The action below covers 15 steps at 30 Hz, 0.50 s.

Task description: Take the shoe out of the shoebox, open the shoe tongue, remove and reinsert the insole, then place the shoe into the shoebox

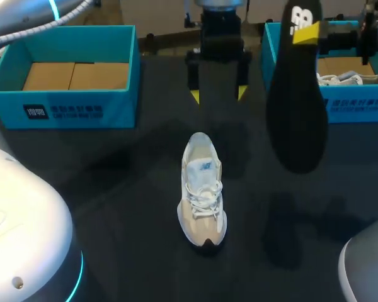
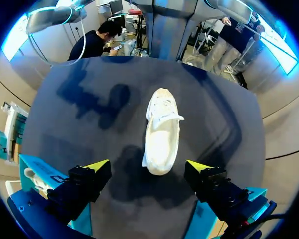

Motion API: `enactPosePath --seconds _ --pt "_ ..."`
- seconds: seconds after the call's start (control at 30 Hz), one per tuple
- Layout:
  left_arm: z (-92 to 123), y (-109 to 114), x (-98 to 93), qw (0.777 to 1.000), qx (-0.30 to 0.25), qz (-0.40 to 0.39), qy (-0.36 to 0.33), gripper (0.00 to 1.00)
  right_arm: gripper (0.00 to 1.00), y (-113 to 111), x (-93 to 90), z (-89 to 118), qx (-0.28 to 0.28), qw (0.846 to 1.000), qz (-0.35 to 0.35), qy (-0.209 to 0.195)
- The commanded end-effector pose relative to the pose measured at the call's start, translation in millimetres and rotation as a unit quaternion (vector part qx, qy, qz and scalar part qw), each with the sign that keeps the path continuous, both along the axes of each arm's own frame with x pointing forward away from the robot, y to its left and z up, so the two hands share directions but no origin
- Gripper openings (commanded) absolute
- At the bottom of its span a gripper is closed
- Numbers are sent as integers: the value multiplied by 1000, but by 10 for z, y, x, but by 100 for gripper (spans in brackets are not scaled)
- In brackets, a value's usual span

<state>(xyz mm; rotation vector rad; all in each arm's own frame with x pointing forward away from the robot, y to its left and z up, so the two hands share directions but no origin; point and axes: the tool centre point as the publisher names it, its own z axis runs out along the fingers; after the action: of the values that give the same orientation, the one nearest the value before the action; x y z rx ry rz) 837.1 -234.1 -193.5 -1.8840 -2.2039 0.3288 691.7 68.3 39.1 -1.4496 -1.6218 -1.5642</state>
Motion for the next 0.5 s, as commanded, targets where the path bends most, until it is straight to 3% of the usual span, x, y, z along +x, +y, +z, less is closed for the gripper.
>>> enactPosePath --seconds 0.03,0.5 --pt "267 268 -77 994 -100 22 -31 100 0 -84 121 -87 2 1000 -2 18" --pt "786 491 -163 980 -186 23 -73 100 0 -166 680 -244 24 999 7 48"
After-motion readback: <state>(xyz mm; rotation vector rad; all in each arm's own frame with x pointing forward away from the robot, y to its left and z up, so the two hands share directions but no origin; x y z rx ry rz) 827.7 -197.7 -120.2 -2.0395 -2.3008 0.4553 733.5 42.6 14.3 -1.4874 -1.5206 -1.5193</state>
